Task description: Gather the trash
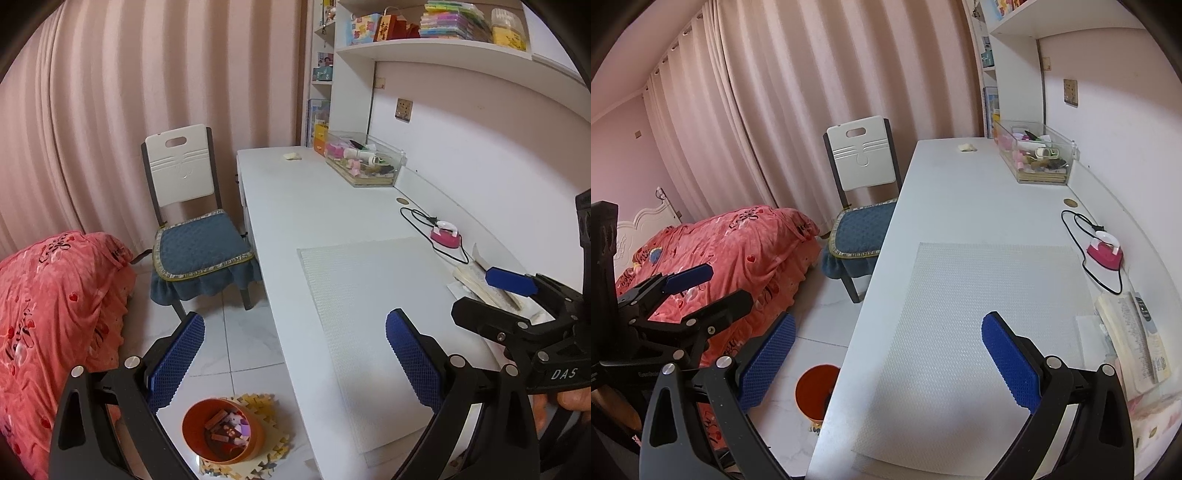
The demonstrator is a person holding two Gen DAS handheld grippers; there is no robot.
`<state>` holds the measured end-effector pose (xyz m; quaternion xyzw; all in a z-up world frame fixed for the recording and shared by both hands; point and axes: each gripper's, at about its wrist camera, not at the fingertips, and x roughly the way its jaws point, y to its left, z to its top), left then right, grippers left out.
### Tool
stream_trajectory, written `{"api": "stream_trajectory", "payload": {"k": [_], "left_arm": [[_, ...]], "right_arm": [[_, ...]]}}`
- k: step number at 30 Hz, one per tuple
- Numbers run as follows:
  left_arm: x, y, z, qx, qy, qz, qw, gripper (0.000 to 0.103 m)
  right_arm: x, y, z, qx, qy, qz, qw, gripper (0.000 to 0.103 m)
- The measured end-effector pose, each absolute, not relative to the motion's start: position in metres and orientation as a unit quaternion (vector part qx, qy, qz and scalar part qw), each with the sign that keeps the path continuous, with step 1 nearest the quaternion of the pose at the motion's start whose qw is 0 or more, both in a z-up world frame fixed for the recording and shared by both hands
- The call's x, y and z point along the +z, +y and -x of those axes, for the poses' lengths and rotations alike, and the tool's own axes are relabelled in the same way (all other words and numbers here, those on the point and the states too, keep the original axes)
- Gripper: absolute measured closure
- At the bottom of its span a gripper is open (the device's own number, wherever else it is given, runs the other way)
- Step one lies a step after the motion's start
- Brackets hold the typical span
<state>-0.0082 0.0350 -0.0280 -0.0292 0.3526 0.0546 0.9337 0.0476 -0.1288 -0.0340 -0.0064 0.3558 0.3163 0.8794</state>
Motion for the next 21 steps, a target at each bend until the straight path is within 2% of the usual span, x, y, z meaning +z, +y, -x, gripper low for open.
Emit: {"api": "stream_trajectory", "payload": {"k": [21], "left_arm": [[-0.0317, 0.0316, 0.0047, 0.032, 0.366, 0.021, 0.93, 0.006]], "right_arm": [[-0.0366, -0.128, -0.0479, 0.317, 0.363, 0.004, 0.876, 0.004]]}}
